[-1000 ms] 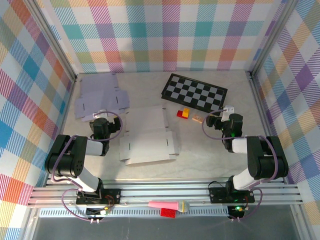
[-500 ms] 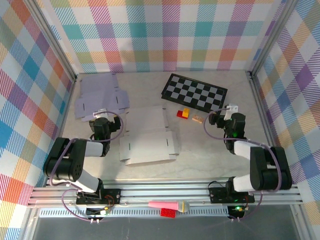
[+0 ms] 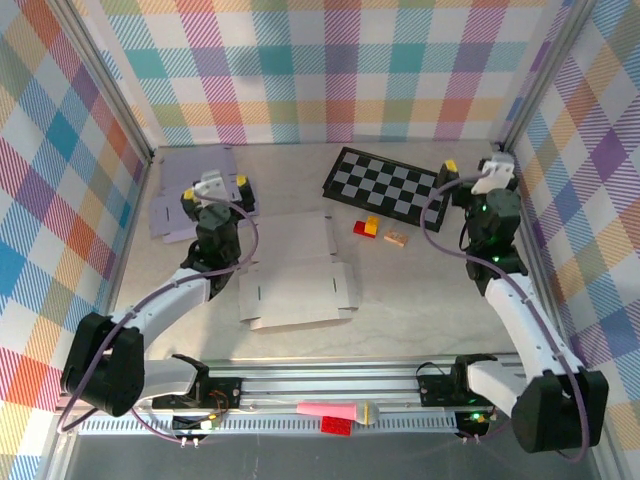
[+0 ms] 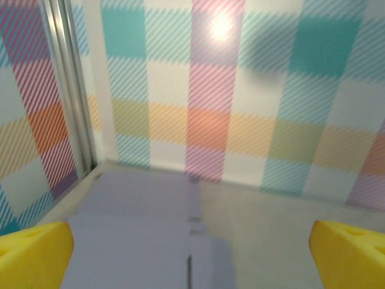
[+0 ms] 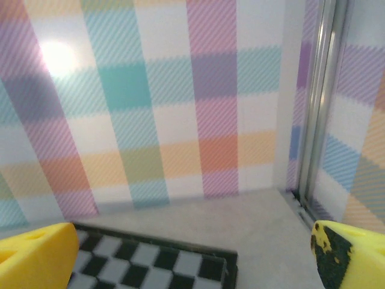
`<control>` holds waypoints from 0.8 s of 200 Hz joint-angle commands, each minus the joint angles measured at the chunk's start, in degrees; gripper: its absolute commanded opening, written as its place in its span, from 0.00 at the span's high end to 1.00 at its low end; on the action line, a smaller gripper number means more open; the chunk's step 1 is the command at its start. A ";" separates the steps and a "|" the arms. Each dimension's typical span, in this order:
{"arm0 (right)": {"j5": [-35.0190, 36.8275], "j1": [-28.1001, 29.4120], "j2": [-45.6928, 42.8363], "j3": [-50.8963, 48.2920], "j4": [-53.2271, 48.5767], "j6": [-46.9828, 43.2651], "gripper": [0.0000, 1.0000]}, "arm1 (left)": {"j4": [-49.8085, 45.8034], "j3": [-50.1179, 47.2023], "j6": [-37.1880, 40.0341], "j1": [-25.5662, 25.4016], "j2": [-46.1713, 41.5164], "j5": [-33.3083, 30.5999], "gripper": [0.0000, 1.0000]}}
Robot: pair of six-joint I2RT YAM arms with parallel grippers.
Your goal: Fold the paper box
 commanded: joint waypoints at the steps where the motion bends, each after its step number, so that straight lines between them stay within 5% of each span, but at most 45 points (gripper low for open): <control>1: 6.80 1.37 0.11 15.52 -26.58 17.95 0.01 | -27.19 13.17 -20.19 -1.42 -2.59 -6.68 0.00; 9: 6.14 1.10 1.51 21.10 -39.32 27.36 0.01 | -51.05 21.76 -37.38 -0.61 -2.38 -3.35 0.00; 15: 5.45 0.91 2.71 23.64 -46.77 35.30 0.01 | -58.87 25.01 -42.83 0.45 -1.29 -0.56 0.00; 31: -13.04 -1.61 4.00 22.92 -46.11 35.43 0.01 | -61.04 27.64 -41.55 4.37 1.71 20.67 0.02; 63: -17.54 7.37 8.69 24.28 -61.93 43.44 0.08 | -77.14 29.69 -45.27 3.75 5.64 31.13 0.18; 108: -30.46 17.95 6.22 7.76 -52.58 58.40 0.19 | -84.99 23.94 -38.10 6.10 8.25 36.15 0.40; 130: -36.45 20.97 7.11 -0.27 -43.83 67.58 0.19 | -81.40 23.05 -34.59 8.82 11.75 38.16 0.48; 160: -35.88 27.28 8.02 -6.00 -36.94 75.80 0.20 | -74.03 23.68 -32.04 10.96 18.02 39.24 0.54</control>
